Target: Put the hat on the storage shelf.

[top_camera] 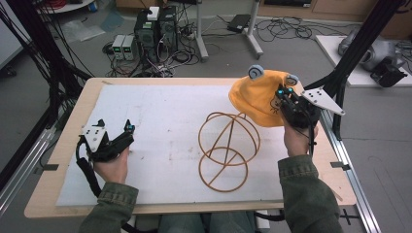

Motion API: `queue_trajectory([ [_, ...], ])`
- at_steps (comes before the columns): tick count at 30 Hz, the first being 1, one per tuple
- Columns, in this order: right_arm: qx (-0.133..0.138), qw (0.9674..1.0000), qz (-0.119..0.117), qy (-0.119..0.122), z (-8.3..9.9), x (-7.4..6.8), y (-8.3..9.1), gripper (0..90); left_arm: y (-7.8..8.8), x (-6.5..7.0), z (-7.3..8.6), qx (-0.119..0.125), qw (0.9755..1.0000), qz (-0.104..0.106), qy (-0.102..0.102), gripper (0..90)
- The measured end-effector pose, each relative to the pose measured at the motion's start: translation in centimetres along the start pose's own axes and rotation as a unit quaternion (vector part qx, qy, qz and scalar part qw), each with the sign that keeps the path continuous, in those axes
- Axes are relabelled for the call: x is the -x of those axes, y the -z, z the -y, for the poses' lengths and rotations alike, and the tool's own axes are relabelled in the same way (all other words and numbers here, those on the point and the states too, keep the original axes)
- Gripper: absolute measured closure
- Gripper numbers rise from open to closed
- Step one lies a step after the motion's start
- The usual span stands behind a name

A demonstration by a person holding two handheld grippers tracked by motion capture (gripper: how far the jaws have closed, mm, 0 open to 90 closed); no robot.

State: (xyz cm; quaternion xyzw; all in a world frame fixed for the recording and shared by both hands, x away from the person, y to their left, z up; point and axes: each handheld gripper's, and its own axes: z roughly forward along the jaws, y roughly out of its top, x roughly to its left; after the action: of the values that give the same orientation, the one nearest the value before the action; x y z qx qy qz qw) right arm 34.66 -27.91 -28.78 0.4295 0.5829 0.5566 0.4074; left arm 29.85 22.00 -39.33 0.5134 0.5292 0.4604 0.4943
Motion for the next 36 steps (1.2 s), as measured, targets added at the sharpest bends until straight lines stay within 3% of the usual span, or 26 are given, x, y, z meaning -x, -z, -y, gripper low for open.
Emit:
queue_trajectory([
  [4, 0.013, 0.9998, -0.01, -0.011, -1.0, 0.1, 0.3, 89.7, 0.0, 0.0, 0.0, 0.0, 1.0, 0.0, 0.002, 16.1],
  [10, 0.045, 0.9977, -0.043, -0.026, -3.4, 0.3, 1.2, 89.6, -0.1, 0.0, 0.0, -0.002, 1.0, 0.002, 0.005, 16.2],
  [13, 0.061, 0.9953, -0.065, -0.036, -4.6, 0.3, 1.9, 89.6, -0.1, 0.0, 0.0, -0.001, 1.0, 0.002, 0.004, 16.3],
  [16, 0.07, 0.9906, -0.104, -0.054, -5.7, 0.2, 2.7, 89.6, -0.1, 0.1, 0.0, -0.002, 1.0, 0.003, 0.002, 16.3],
  [20, 0.067, 0.9821, -0.167, -0.057, -6.8, -0.4, 3.4, 89.5, -0.1, 0.1, 0.0, -0.001, 1.0, 0.004, 0.002, 16.3],
  [24, 0.063, 0.9666, -0.237, -0.073, -7.4, -1.0, 3.9, 89.5, -0.1, 0.1, 0.1, -0.001, 1.0, 0.003, 0.001, 16.3],
  [26, 0.064, 0.9571, -0.27, -0.085, -7.6, -1.1, 4.1, 89.5, -0.1, 0.1, 0.1, -0.002, 1.0, 0.003, 0.0, 16.3],
  [29, 0.051, 0.9462, -0.309, -0.081, -8.2, -1.3, 4.4, 89.4, -0.1, 0.1, 0.1, -0.002, 1.0, 0.003, 0.001, 16.3],
  [31, 0.043, 0.9415, -0.329, -0.057, -8.7, -1.7, 4.9, 89.3, -0.1, 0.1, 0.1, -0.003, 1.0, 0.004, 0.0, 16.3],
  [32, 0.043, 0.9415, -0.329, -0.057, -8.7, -1.7, 4.9, 89.3, -0.1, 0.1, 0.1, -0.002, 1.0, 0.003, 0.001, 16.3],
  [33, 0.041, 0.9386, -0.339, -0.048, -8.8, -1.8, 5.2, 89.3, -0.1, 0.1, 0.1, -0.004, 1.0, 0.004, 0.0, 16.4],
  [36, 0.032, 0.9362, -0.347, -0.045, -8.6, -2.1, 5.3, 89.3, -0.1, 0.2, 0.1, -0.007, 1.0, 0.006, -0.003, 16.5],
])
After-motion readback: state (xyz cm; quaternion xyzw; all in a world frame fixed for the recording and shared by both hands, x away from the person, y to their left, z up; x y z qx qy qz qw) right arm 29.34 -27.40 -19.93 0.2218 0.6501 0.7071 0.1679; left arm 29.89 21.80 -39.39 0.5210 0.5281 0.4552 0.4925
